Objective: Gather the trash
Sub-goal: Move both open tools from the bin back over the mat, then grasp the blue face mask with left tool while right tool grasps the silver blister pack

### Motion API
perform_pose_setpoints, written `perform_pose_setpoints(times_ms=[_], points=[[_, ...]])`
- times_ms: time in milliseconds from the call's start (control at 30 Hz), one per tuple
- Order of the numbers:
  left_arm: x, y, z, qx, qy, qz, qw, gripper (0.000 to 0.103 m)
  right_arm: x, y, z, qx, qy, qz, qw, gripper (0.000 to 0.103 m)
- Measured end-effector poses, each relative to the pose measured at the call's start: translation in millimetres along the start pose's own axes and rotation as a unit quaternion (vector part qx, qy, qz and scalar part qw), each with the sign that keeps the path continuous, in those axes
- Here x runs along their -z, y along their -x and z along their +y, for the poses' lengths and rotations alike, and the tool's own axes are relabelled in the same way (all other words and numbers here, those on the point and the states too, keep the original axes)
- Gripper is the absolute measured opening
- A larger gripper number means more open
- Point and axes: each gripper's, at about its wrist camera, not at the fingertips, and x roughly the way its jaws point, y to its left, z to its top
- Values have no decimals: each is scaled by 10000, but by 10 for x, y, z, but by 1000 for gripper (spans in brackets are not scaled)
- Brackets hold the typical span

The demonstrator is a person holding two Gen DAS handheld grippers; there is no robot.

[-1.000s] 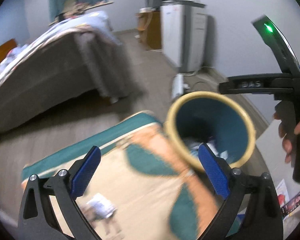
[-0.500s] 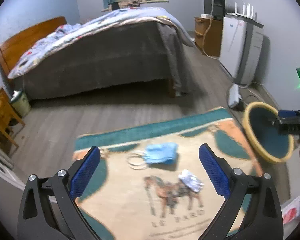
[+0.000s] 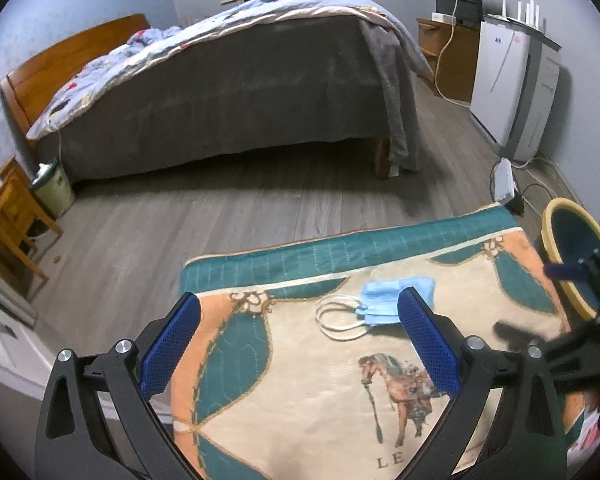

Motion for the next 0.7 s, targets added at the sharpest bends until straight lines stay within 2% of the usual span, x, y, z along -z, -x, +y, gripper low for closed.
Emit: perform_pose_setpoints(times_ms=[167, 367, 500, 533, 700], points=[[-19, -69, 133, 24, 157, 39, 9999, 98, 9, -192, 173, 36, 304, 204, 9993, 97], [-30, -229, 204, -30, 189, 169, 9997, 98, 2, -332, 181, -256, 68, 375, 9989, 97], [-29, -345, 212, -5, 200, 314, 9993, 98, 27, -402, 235, -268, 132, 476, 9984, 97], [-26, -369, 216, 23, 236, 353, 9991, 98, 38, -424, 254, -284, 162, 518, 9981, 96], [-31, -496, 215, 173, 400, 542, 9976, 98, 75, -534, 334, -568, 265, 747, 9952, 74]])
